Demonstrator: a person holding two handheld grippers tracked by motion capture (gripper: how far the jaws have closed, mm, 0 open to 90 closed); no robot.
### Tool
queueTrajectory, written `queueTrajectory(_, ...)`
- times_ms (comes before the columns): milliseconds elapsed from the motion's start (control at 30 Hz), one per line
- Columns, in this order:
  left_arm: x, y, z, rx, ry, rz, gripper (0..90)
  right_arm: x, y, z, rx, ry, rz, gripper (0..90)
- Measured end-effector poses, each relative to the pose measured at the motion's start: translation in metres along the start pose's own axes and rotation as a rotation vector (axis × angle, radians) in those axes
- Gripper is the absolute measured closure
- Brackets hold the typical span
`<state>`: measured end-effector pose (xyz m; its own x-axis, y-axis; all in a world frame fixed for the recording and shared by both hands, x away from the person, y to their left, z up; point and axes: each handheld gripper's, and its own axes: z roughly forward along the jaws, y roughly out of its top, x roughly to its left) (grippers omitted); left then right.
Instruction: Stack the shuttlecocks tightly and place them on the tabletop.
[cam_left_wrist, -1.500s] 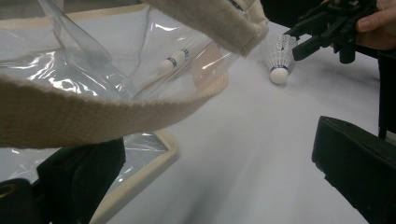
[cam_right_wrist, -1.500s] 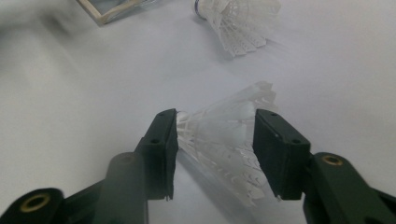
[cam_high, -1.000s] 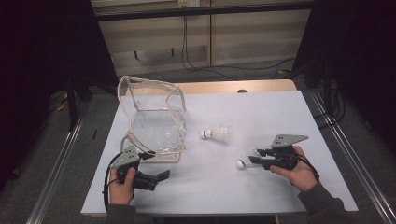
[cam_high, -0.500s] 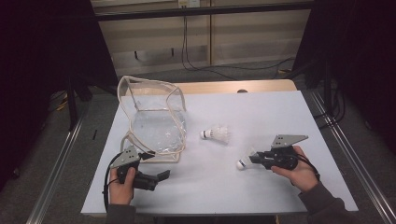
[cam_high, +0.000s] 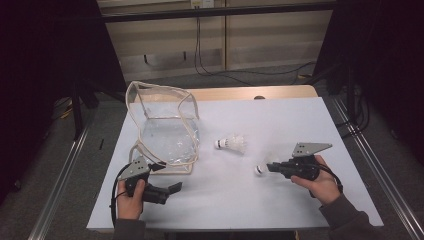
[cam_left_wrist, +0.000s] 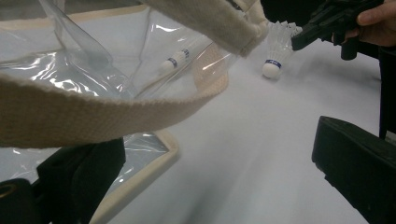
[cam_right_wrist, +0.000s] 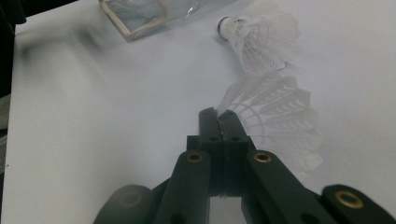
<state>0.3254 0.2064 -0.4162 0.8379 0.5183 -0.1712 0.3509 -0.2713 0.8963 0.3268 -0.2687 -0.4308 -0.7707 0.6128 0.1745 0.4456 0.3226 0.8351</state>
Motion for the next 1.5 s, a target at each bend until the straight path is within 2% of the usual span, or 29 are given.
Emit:
queueTrajectory(233, 0.000, 0.000, 0.000, -0.001, 0.003, 0.002, 2.9, -0.002, 0.004, -0.002, -0.049, -0.029, 0.011, 90.0)
queueTrajectory(533, 0.000, 0.000, 0.000, 0.000, 0.003, -0.001, 2.9, -0.008, 0.005, 0.002, -0.070, -0.066, 0.019, 90.0)
queueTrajectory(667, 0.000, 0.000, 0.000, 0.000, 0.003, 0.002, 2.8, -0.008, 0.004, 0.005, -0.056, -0.061, 0.015, 90.0)
queueTrajectory(900, 0.001, 0.000, -0.001, 0.000, 0.003, 0.002, 2.8, -0.007, -0.002, 0.003, 0.034, -0.067, -0.006, 84.3)
queueTrajectory(1167, 0.001, 0.000, -0.001, -0.002, 0.004, 0.000, 2.8, -0.004, -0.006, 0.006, 0.099, -0.033, -0.023, 85.3)
queueTrajectory(1333, 0.001, 0.000, -0.001, -0.003, 0.006, 0.000, 2.8, -0.003, -0.006, 0.007, 0.108, -0.018, -0.033, 89.6)
queueTrajectory(1500, 0.001, 0.000, -0.001, -0.003, 0.006, 0.000, 2.9, -0.005, -0.004, 0.004, 0.048, -0.018, -0.006, 90.0)
